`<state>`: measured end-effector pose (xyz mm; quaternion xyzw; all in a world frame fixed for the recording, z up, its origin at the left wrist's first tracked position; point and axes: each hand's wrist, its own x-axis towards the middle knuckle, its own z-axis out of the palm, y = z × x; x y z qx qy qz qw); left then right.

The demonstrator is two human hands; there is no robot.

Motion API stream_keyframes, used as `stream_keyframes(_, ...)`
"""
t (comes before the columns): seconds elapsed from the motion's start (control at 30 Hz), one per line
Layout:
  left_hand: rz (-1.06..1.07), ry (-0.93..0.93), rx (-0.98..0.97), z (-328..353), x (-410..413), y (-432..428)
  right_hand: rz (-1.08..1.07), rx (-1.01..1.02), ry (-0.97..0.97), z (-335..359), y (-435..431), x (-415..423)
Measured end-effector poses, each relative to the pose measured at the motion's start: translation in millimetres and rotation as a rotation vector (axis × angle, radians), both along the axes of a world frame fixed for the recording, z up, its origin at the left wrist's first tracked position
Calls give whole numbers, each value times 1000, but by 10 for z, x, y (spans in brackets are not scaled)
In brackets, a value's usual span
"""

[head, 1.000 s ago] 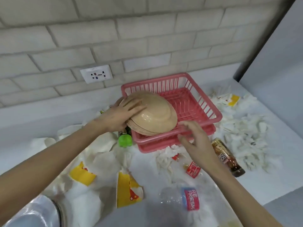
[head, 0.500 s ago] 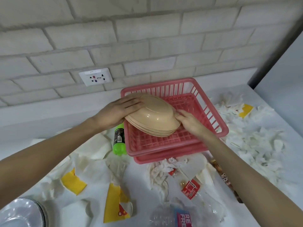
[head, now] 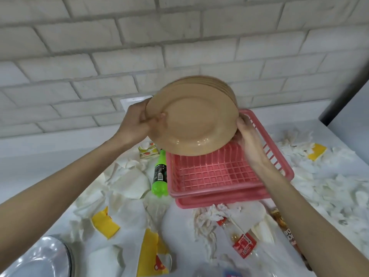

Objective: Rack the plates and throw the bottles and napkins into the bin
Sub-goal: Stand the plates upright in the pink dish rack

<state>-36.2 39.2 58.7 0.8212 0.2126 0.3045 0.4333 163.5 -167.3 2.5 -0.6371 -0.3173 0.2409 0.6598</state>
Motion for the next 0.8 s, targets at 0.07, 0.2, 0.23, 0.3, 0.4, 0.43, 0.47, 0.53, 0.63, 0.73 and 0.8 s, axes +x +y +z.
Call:
stream_keyframes(0.07, 73, -61, -104, 23, -178, -78, -24, -29, -162, 36, -2, -183)
stream_keyframes(0.2, 203, -86, -209, -41, -578, -235, -54, -15, -300, 71, 21, -653)
stream_keyframes(0.23, 230, -78, -223, -83, -701, -277, -54, -13, -292, 72, 24, -791)
stream_keyframes(0.3, 276, -72, -235, -174, -980, -354, -59, -16, -290, 46, 25, -1032)
stream_keyframes(0.4, 328, -52, -269, -322, -1451, -436, -26, -55, -312, -6, 61, -1394)
stream_keyframes(0.43, 354, -44, -279, -366, -1616, -449, -7, -69, -321, -27, 94, -1526)
stream_keyframes(0.47, 386, -34, -291, -403, -1791, -462, 12, -86, -334, -55, 136, -1673)
stream_keyframes(0.53, 452, -16, -326, -463, -2142, -468, 55, -113, -362, -99, 216, -2002)
stream_keyframes(0.63, 545, -23, -396, -565, -2701, -495, 119, -146, -379, -181, 321, -2529)
stream_keyframes(0.73, 640, -26, -443, -674, -3241, -569, 182, -219, -365, -304, 407, -3041)
stream_keyframes(0.8, 668, -18, -461, -772, -3596, -619, 235, -266, -328, -413, 449, -3375)
